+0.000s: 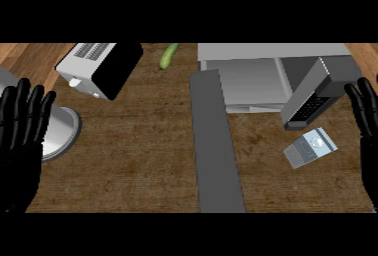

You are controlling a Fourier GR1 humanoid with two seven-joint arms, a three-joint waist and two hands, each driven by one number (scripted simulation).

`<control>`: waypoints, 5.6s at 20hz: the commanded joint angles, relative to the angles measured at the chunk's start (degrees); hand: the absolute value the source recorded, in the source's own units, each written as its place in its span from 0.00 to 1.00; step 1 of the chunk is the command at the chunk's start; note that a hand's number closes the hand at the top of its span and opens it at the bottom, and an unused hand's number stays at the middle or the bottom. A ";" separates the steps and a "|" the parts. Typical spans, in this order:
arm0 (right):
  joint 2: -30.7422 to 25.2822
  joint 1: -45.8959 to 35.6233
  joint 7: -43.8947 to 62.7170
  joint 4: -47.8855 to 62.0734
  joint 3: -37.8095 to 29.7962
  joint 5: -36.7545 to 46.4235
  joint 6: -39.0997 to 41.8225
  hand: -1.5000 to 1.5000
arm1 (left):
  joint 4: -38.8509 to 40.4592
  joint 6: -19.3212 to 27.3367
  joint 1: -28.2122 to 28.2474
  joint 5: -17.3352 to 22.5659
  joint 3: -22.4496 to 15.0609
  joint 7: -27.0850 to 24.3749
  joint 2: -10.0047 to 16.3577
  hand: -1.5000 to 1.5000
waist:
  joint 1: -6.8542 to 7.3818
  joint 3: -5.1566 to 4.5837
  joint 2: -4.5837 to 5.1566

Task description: Pick up the milk, place it into the microwave and close the microwave

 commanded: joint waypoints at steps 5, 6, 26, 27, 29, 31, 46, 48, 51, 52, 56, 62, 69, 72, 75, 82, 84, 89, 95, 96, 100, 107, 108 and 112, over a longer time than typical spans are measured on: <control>-7.50 3.44 3.04 -2.57 -10.06 -12.21 8.23 0.00 | 1.72 -1.14 -0.40 0.90 1.59 1.02 0.99 0.00 | -0.12 -3.25 1.88; -9.38 2.15 3.64 1.22 -12.24 -14.42 9.91 0.00 | 2.04 -1.16 -0.56 1.13 2.38 1.66 1.39 0.00 | 0.11 -3.24 1.95; -8.13 6.85 2.87 8.72 -16.95 -16.37 16.63 0.00 | -16.90 -14.61 23.87 29.87 14.79 6.61 0.02 0.00 | 0.87 -3.26 1.88; -6.16 6.29 2.96 8.80 -13.38 -12.11 15.13 0.00 | -19.21 -13.75 24.91 24.09 9.80 6.82 -2.95 0.00 | 0.85 -3.25 1.91; -5.23 6.88 -1.62 13.88 -15.07 -10.35 14.94 0.00 | -17.42 -16.83 27.30 25.69 11.63 3.37 -3.34 0.00 | 1.08 -3.25 1.91; -6.45 5.40 0.40 14.93 -16.40 -10.23 13.93 0.00 | -19.68 -15.76 28.02 25.74 11.91 5.31 -3.77 0.00 | 1.01 -3.25 1.91; -7.12 0.16 -26.93 53.99 -17.65 2.72 12.87 0.00 | -19.13 -24.86 34.59 32.91 18.82 2.61 -3.69 0.00 | 1.57 -3.17 2.02; -6.94 2.79 -31.32 56.93 -17.65 4.49 12.23 0.00 | -19.25 -28.24 38.31 36.73 21.23 1.22 -3.00 0.00 | 1.92 -3.17 1.91; -8.81 -1.22 -35.83 64.66 -17.59 6.67 11.48 0.00 | -16.81 -26.46 34.08 35.55 22.18 1.44 -2.65 0.00 | 1.39 -3.18 2.03; -7.01 -2.09 -36.98 65.22 -16.10 9.03 8.28 0.00 | -19.03 -27.88 37.81 36.74 22.22 1.21 -3.79 0.00 | 1.82 -3.17 1.97; -10.44 -5.80 -44.87 79.37 -17.65 10.18 9.36 0.00 | -15.14 -29.81 36.68 37.16 23.75 0.20 -2.65 0.00 | 1.91 -3.12 2.13; -10.15 -10.53 -51.84 89.40 -18.14 10.46 8.83 0.00 | -18.36 -32.44 40.82 39.42 24.89 0.41 -3.78 0.00 | 1.91 -3.13 2.03; -13.46 -14.98 -57.54 99.45 -20.24 8.99 14.55 0.00 | -16.90 -33.95 40.82 37.12 23.72 -1.03 -5.86 0.00 | 1.78 -3.09 2.15; -9.72 -18.52 -57.08 103.55 -19.54 10.04 10.99 1.00 | -17.55 -32.00 39.61 38.10 23.49 0.61 -4.83 0.00 | 2.29 -2.99 2.40; -9.80 -20.52 -57.82 105.16 -19.80 9.67 12.52 1.00 | -14.72 -34.20 40.24 41.12 25.41 0.57 -2.42 0.00 | 2.57 -3.01 2.37; -9.26 -19.70 -63.97 105.02 -17.96 11.41 11.39 1.00 | -17.63 -32.75 40.52 39.62 23.61 0.79 -4.78 0.00 | 2.47 -2.96 2.39; -8.32 -22.60 -62.00 105.28 -17.78 11.16 12.93 1.00 | -17.28 -33.10 40.00 40.96 24.50 1.06 -2.91 0.00 | 3.00 -2.92 2.48; -5.90 -24.06 -60.78 105.14 -18.73 9.58 10.99 1.00 | -18.10 -34.68 42.73 42.91 25.16 1.09 -3.03 0.00 | 2.85 -3.04 2.22; 0.13 -25.48 -61.61 105.32 -16.79 11.17 6.78 1.00 | -10.76 -35.71 37.50 39.76 25.12 -0.98 -3.58 0.00 | 2.09 -3.12 2.31; 0.52 -24.29 -62.99 105.08 -16.35 11.78 5.67 1.00 | -19.27 -33.51 42.60 44.36 26.21 2.54 -2.58 0.00 | 2.56 -3.05 2.27; 0.67 -26.95 -61.86 105.28 -16.14 12.54 2.16 1.00 | -17.48 -33.57 41.19 42.23 25.16 3.46 -3.47 0.00 | 2.15 -3.10 2.32; -2.02 -36.63 -53.28 103.74 -17.26 11.61 0.87 1.00 | -14.04 -32.82 38.38 45.97 29.88 3.60 0.02 0.00 | 1.79 -3.17 2.23; 1.24 -37.31 -54.03 105.19 -16.95 12.10 -2.41 1.00 | -14.78 -36.17 40.78 44.84 28.81 2.35 -2.61 0.00 | 2.40 -3.16 2.29; -3.94 -42.78 -49.78 108.16 -18.21 11.91 -1.22 1.00 | -10.49 -35.29 36.64 44.91 29.79 2.77 -0.07 0.00 | 2.98 -3.13 2.73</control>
